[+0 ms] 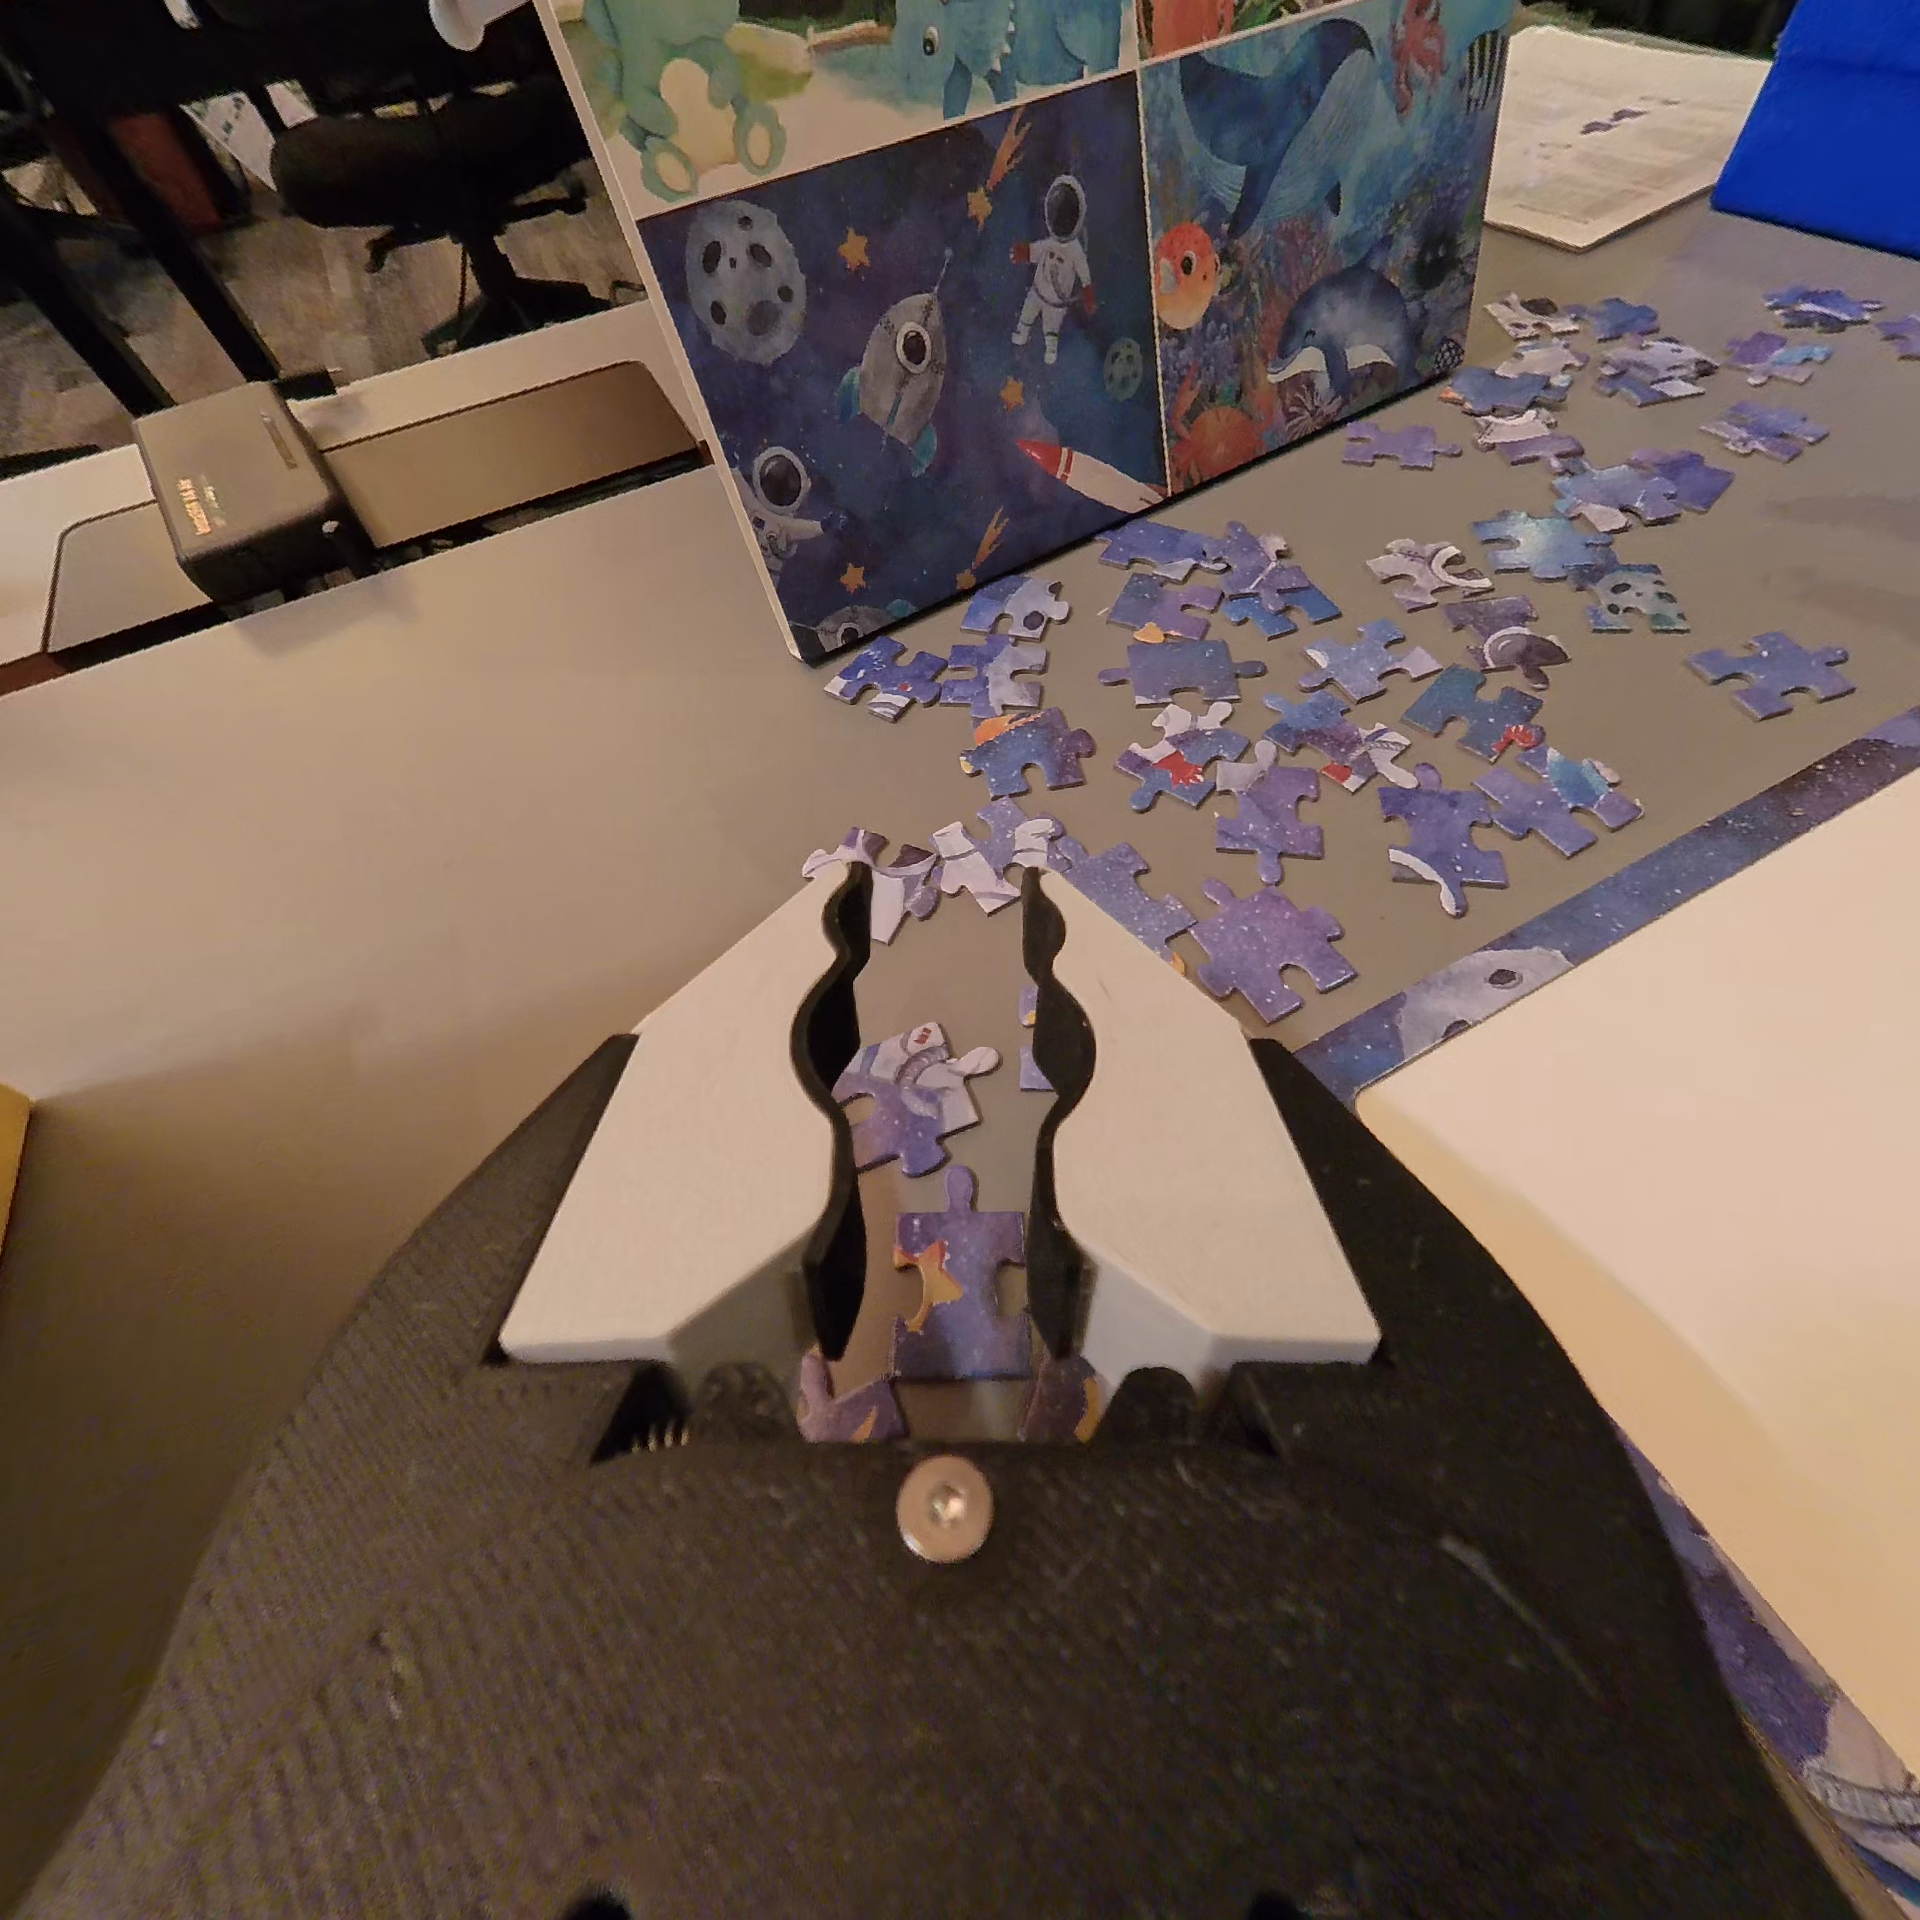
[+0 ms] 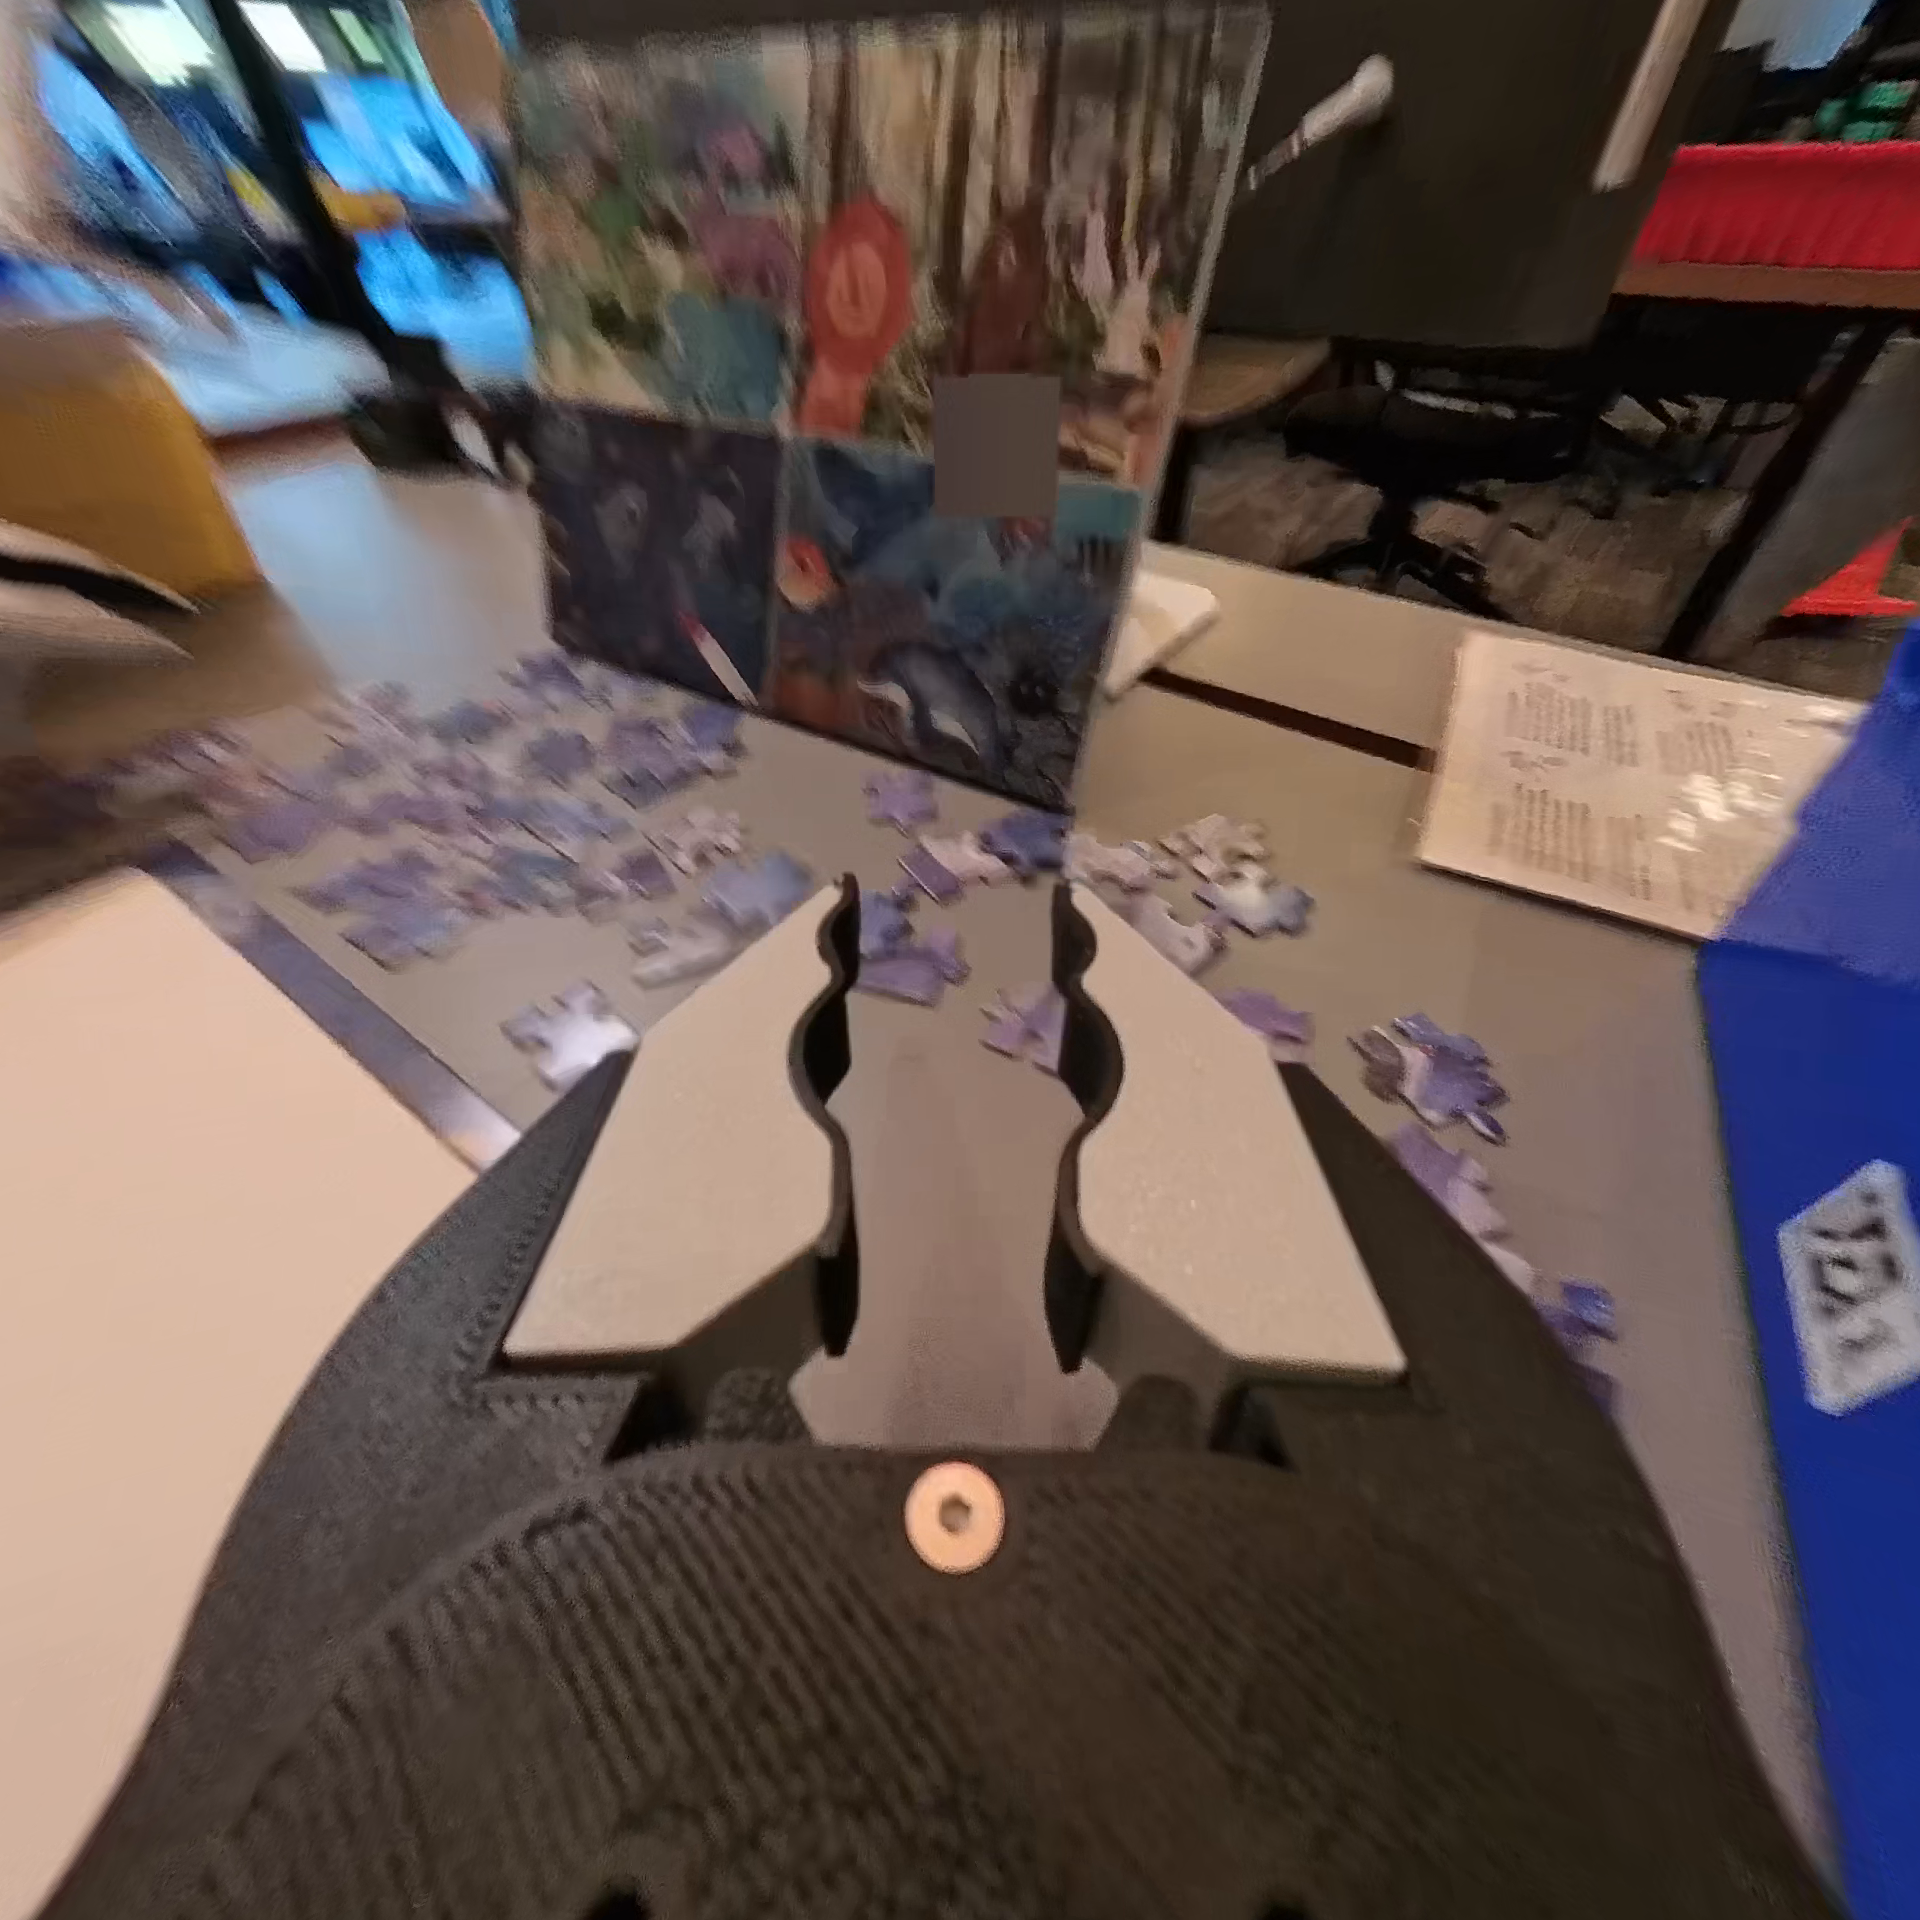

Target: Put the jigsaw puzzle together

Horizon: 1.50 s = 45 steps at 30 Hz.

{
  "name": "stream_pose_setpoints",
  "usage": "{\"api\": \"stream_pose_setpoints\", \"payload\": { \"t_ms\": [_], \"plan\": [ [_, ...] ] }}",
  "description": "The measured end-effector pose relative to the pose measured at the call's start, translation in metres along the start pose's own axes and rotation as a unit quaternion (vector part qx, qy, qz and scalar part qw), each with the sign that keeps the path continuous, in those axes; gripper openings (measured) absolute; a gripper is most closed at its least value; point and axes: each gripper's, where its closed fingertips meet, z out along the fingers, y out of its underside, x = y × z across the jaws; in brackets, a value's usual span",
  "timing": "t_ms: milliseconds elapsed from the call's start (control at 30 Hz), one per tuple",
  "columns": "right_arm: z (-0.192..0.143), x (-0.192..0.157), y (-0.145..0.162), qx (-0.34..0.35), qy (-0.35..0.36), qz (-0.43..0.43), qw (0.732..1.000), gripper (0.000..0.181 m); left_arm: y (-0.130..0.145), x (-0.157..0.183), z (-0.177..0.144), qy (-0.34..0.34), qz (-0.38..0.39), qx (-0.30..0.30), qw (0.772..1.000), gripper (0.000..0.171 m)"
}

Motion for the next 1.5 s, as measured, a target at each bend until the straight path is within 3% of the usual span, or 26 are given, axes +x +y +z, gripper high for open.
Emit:
{"api": "stream_pose_setpoints", "payload": {
  "t_ms": [100,167,367,467,700,767,933,1267,1500],
  "plan": [
    [0.008,0.013,0.027,-0.088,0.066,-0.098,0.989,0.037,0.0,-0.003,0.0,-0.003,-0.005,0.0,1.0,0.029],
    [0.018,0.003,0.025,-0.108,0.068,-0.129,0.983,0.042,0.0,-0.004,-0.001,-0.003,-0.008,0.003,1.0,0.029],
    [0.088,-0.088,-0.035,-0.08,-0.019,-0.224,0.971,0.051,-0.01,-0.001,-0.006,-0.002,0.002,0.025,1.0,0.029],
    [0.134,-0.136,-0.05,-0.078,-0.089,-0.203,0.972,0.05,-0.014,0.0,-0.008,-0.005,0.012,0.032,0.999,0.029],
    [0.213,-0.17,-0.007,-0.203,-0.176,-0.049,0.962,0.051,-0.02,-0.007,-0.019,-0.024,0.025,0.047,0.998,0.028],
    [0.223,-0.173,0.001,-0.22,-0.176,-0.031,0.959,0.049,-0.02,-0.009,-0.021,-0.028,0.025,0.048,0.998,0.028],
    [0.234,-0.174,0.013,-0.248,-0.138,-0.093,0.955,0.045,-0.025,-0.006,-0.027,-0.021,0.022,0.062,0.998,0.028],
    [0.242,-0.167,0.02,-0.257,-0.129,-0.038,0.957,0.042,-0.028,-0.005,-0.031,-0.006,0.004,0.074,0.997,0.029],
    [0.253,-0.163,0.029,-0.267,-0.112,-0.05,0.956,0.039,-0.028,-0.006,-0.031,-0.003,0.0,0.076,0.997,0.029]
  ]
}}
